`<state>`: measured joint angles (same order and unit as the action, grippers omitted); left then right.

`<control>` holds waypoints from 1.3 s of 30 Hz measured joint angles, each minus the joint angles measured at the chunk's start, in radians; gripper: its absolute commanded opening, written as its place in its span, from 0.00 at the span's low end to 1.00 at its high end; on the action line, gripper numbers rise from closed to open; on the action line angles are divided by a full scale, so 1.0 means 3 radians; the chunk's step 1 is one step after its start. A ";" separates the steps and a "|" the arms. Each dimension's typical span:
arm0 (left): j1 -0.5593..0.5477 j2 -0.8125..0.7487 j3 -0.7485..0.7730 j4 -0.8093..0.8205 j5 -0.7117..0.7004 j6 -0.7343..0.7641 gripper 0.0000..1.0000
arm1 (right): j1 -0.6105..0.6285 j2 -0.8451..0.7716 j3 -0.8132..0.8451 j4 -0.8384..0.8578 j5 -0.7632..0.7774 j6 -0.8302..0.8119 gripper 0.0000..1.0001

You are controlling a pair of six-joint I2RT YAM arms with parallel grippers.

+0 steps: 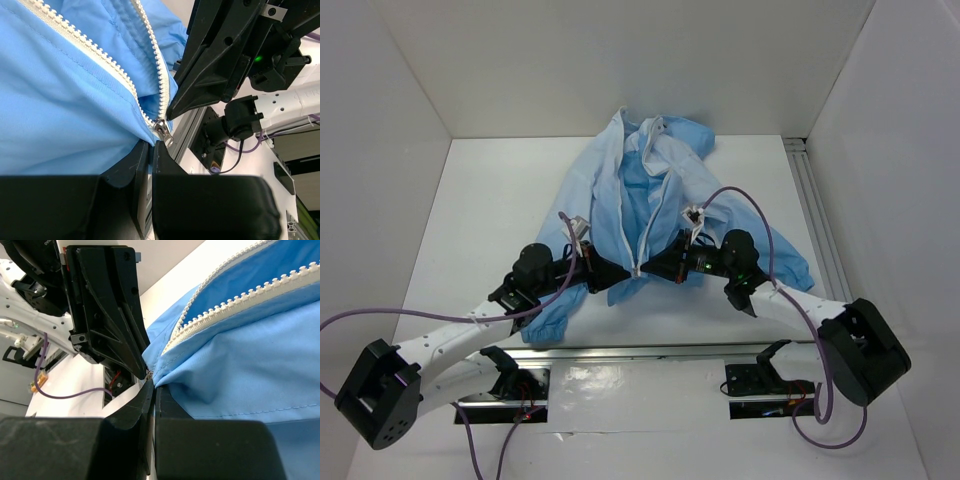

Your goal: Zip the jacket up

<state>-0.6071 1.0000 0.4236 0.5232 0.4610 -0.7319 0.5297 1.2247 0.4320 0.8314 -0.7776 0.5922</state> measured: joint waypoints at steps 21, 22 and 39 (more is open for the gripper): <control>-0.0052 -0.0018 -0.0028 -0.0039 -0.0055 -0.0010 0.00 | 0.0003 -0.0069 0.0045 -0.0465 0.0142 -0.0080 0.28; -0.0052 -0.0032 -0.0046 -0.0065 -0.0061 -0.0011 0.00 | -0.0004 -0.0081 0.0071 -0.0539 0.0209 -0.0112 0.33; -0.0060 -0.0231 -0.0192 -0.0712 -0.0037 -0.0017 0.00 | 0.0319 -0.0894 0.0571 -0.2355 0.0942 -0.1300 0.47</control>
<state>-0.6250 0.9306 0.3660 0.3096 0.4500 -0.7368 0.6254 0.9565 0.6033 0.1249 -0.4950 0.2024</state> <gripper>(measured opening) 0.148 0.467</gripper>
